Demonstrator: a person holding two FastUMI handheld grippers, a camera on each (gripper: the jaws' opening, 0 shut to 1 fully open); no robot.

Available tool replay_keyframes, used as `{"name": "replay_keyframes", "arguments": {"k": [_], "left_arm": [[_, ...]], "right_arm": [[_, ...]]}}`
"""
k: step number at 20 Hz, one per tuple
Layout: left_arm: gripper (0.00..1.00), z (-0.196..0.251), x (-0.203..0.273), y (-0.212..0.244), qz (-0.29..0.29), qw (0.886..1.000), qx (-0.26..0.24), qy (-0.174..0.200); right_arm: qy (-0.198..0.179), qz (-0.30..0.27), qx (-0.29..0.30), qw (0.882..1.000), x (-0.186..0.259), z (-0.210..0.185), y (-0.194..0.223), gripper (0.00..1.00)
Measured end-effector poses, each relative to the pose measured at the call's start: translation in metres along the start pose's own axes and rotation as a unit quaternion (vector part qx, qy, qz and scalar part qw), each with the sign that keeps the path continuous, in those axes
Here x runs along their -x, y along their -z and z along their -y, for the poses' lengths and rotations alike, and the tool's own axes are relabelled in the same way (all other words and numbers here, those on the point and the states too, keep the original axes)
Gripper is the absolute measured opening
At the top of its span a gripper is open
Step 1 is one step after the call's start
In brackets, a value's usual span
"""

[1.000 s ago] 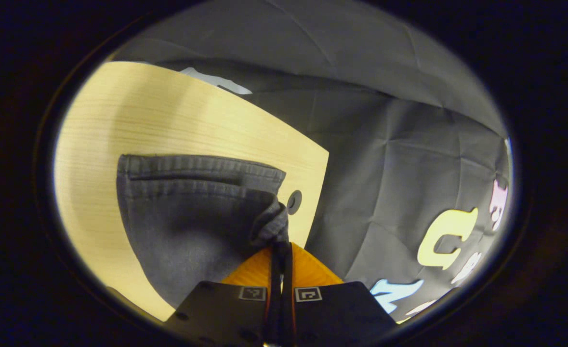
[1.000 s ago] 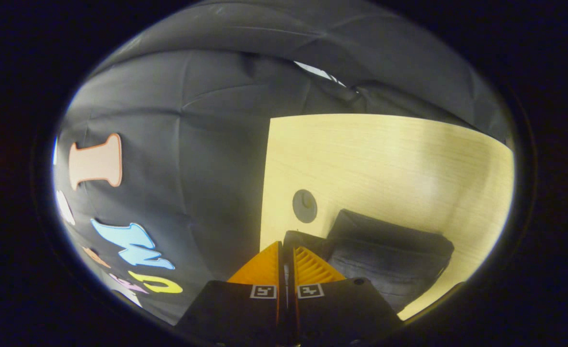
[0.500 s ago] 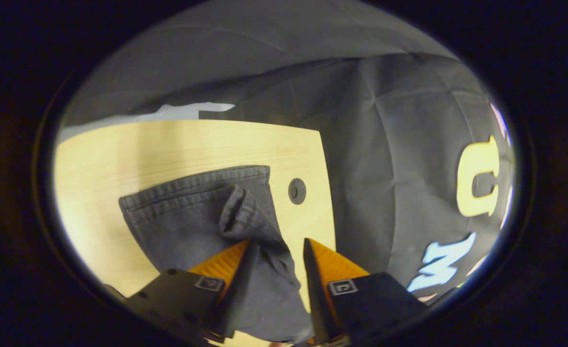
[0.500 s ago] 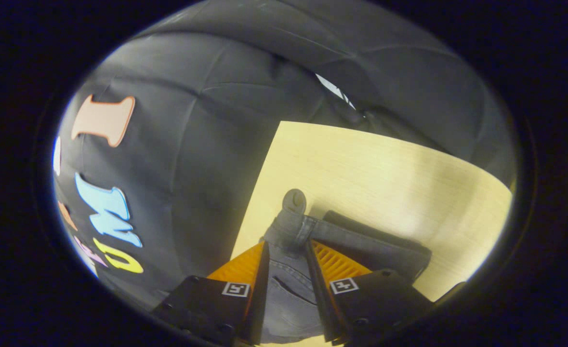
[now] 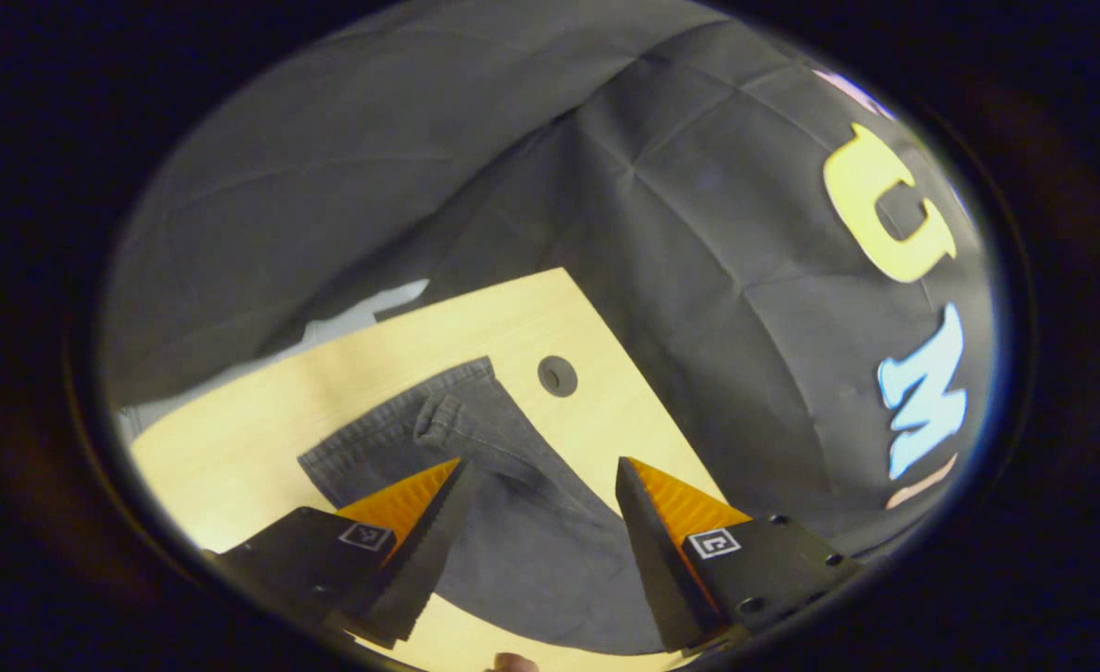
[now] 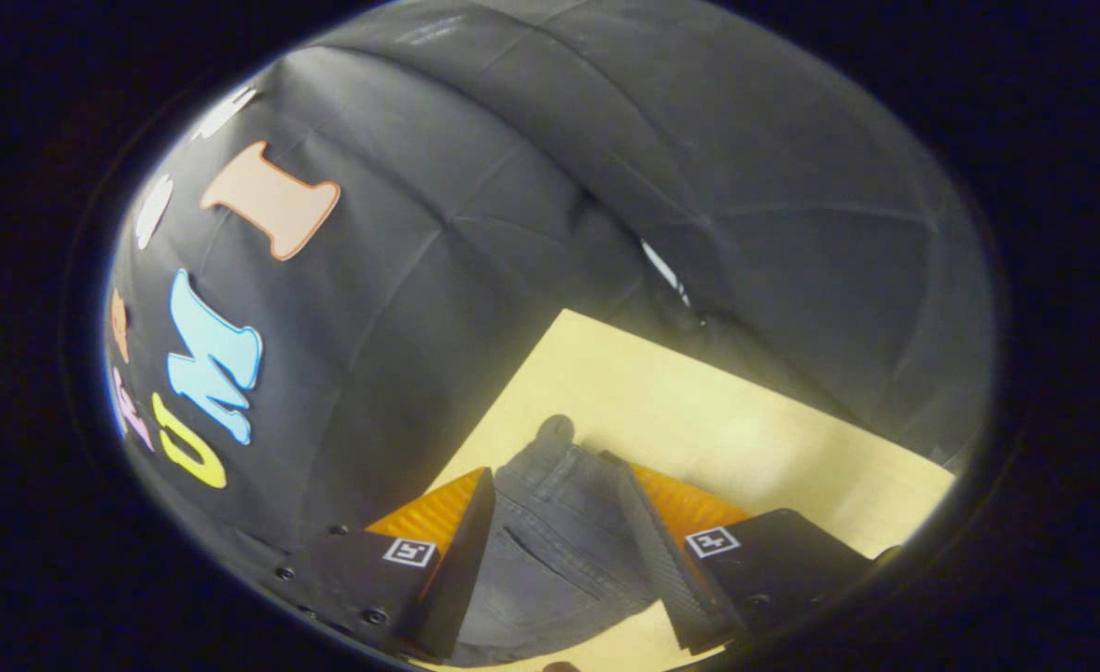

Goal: Grasp the waist and the cuffs of the jeans and fold them to make the two legs overlap; first hold the waist and fold one-third of the jeans toward the cuffs, then hold the cuffs and fold the remaining one-third in the same direction to finish folding.

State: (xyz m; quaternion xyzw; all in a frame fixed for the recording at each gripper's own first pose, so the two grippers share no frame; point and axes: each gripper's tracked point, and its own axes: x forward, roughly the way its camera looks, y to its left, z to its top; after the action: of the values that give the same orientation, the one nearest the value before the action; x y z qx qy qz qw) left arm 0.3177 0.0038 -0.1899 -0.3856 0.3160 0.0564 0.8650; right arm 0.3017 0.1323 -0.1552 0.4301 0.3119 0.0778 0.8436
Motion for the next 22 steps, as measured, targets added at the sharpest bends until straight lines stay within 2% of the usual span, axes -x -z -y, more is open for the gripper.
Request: {"name": "replay_keyframes", "arguments": {"k": [3, 6, 9, 14, 19, 22], "left_arm": [[0.99, 0.021, 0.025, 0.004, 0.024, 0.998, -0.055, 0.007], [0.99, 0.040, 0.036, 0.018, 0.028, 0.997, -0.070, 0.022], [1.00, 0.045, 0.031, 0.026, 0.023, 0.996, -0.071, 0.041], [0.99, 0.056, 0.017, 0.030, 0.017, 0.994, -0.088, 0.061], [0.99, 0.050, 0.001, 0.034, -0.001, 0.994, -0.089, 0.057], [0.99, 0.052, 0.003, 0.033, -0.001, 0.994, -0.092, 0.062]], "right_arm": [[0.040, 0.018, -0.009, 0.999, 0.019, 0.021, 0.021, 0.83], [0.078, 0.044, -0.033, 0.995, 0.032, 0.031, 0.048, 0.86], [0.097, 0.057, -0.036, 0.993, 0.020, 0.030, 0.067, 0.86], [0.143, 0.075, -0.069, 0.984, -0.011, 0.034, 0.074, 0.88], [0.152, 0.099, -0.085, 0.980, -0.018, 0.036, 0.073, 0.88], [0.152, 0.102, -0.103, 0.978, -0.018, 0.037, 0.071, 0.84]]}}
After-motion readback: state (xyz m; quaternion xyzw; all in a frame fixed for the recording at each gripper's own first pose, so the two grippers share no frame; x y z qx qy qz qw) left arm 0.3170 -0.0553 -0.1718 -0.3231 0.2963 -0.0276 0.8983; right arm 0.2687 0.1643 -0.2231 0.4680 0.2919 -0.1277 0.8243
